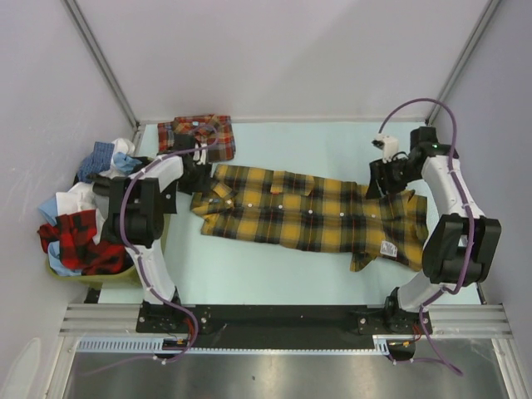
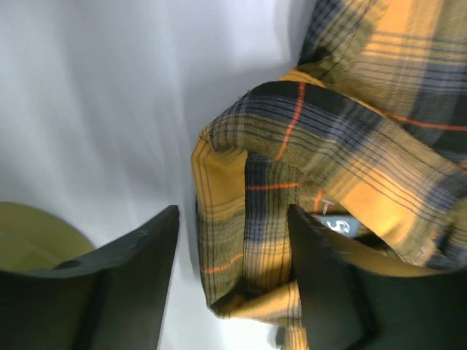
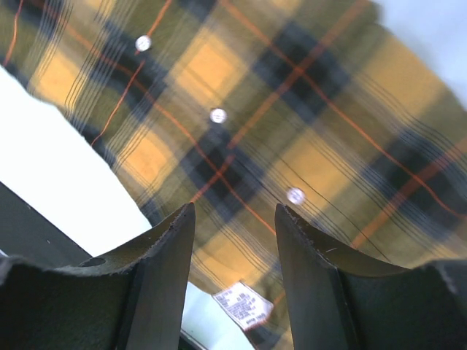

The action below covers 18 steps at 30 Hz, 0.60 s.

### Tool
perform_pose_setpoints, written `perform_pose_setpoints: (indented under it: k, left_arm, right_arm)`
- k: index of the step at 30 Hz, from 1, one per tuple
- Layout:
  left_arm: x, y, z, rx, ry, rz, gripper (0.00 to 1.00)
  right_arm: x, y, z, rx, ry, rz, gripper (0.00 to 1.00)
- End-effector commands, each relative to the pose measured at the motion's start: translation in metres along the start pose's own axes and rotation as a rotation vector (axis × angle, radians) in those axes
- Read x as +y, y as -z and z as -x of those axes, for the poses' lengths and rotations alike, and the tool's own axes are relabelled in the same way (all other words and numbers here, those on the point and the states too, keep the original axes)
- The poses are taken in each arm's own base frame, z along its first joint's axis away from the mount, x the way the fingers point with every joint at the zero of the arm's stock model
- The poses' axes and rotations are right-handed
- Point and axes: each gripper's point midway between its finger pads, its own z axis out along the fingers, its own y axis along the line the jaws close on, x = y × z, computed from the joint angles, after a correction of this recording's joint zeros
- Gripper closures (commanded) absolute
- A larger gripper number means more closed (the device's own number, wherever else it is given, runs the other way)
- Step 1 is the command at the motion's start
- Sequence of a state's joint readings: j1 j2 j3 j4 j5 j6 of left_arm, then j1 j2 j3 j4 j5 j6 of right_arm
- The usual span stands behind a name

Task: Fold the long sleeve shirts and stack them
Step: Flatten the shirt out

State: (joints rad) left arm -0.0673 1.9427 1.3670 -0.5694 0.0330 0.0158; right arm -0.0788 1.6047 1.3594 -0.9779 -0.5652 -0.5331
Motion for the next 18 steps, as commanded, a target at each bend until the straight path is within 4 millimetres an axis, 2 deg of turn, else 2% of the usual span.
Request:
perform_pose_setpoints:
  k: [1, 4, 5, 6, 7, 8, 9, 10, 11, 12, 13, 14, 15, 16, 17, 18]
  left_arm:
    - [-0.005, -0.010, 0.002, 0.030, 0.020, -0.025, 0.42]
    - [-0.032, -0.007, 0.011, 0.038, 0.021, -0.174, 0.75]
    - [-0.047, 0.007, 0.033, -0.018, -0.027, -0.223, 0.96]
    - [-0.069, 0.022, 0.048, -0.063, -0.058, -0.312, 1.00]
    - [-0.105, 0.050, 0.077, -0.149, -0.138, -0.391, 1.00]
    - [-0.135, 0.084, 0.095, -0.221, -0.202, -0.462, 1.00]
    - [-0.181, 0.122, 0.101, -0.266, -0.279, -0.638, 1.00]
    - [-0.251, 0.183, 0.103, -0.342, -0.437, -0.785, 1.00]
    - [-0.289, 0.223, 0.091, -0.404, -0.615, -0.874, 1.00]
    - [-0.325, 0.256, 0.066, -0.417, -0.767, -0.971, 1.00]
    - [-0.371, 0.287, -0.003, -0.299, -0.937, -1.089, 1.00]
    - [-0.386, 0.309, -0.030, -0.313, -1.079, -1.165, 1.00]
    - [-0.392, 0.314, -0.060, -0.252, -1.142, -1.216, 1.00]
    - [-0.395, 0.319, -0.097, -0.182, -1.212, -1.265, 1.00]
    - [-0.383, 0.283, -0.132, -0.056, -1.233, -1.259, 1.00]
    - [-0.372, 0.284, -0.144, -0.063, -1.250, -1.256, 1.00]
  right_arm:
    - [-0.007, 0.026, 0.009, -0.060, -0.088, 0.013, 0.47]
    - [-0.014, 0.038, 0.012, -0.087, -0.127, 0.007, 0.48]
    - [-0.017, 0.042, 0.013, -0.100, -0.148, 0.006, 0.49]
    - [-0.019, 0.047, 0.018, -0.117, -0.154, 0.000, 0.51]
    - [-0.021, 0.051, 0.021, -0.132, -0.170, -0.002, 0.52]
    - [-0.024, 0.057, 0.024, -0.161, -0.212, 0.005, 0.53]
    - [-0.029, 0.067, 0.033, -0.196, -0.223, -0.003, 0.54]
    - [-0.035, 0.070, 0.035, -0.206, -0.253, -0.001, 0.54]
    - [-0.037, 0.076, 0.041, -0.232, -0.279, 0.014, 0.55]
    - [-0.049, 0.088, 0.036, -0.249, -0.330, 0.002, 0.55]
    - [-0.056, 0.101, 0.044, -0.277, -0.329, -0.014, 0.55]
    - [-0.067, 0.103, 0.039, -0.271, -0.360, -0.023, 0.55]
    - [-0.075, 0.112, 0.029, -0.257, -0.383, -0.036, 0.55]
    - [-0.081, 0.122, 0.031, -0.263, -0.373, -0.058, 0.55]
    - [-0.088, 0.122, 0.022, -0.235, -0.390, -0.065, 0.55]
    - [-0.084, 0.125, 0.012, -0.201, -0.382, -0.055, 0.53]
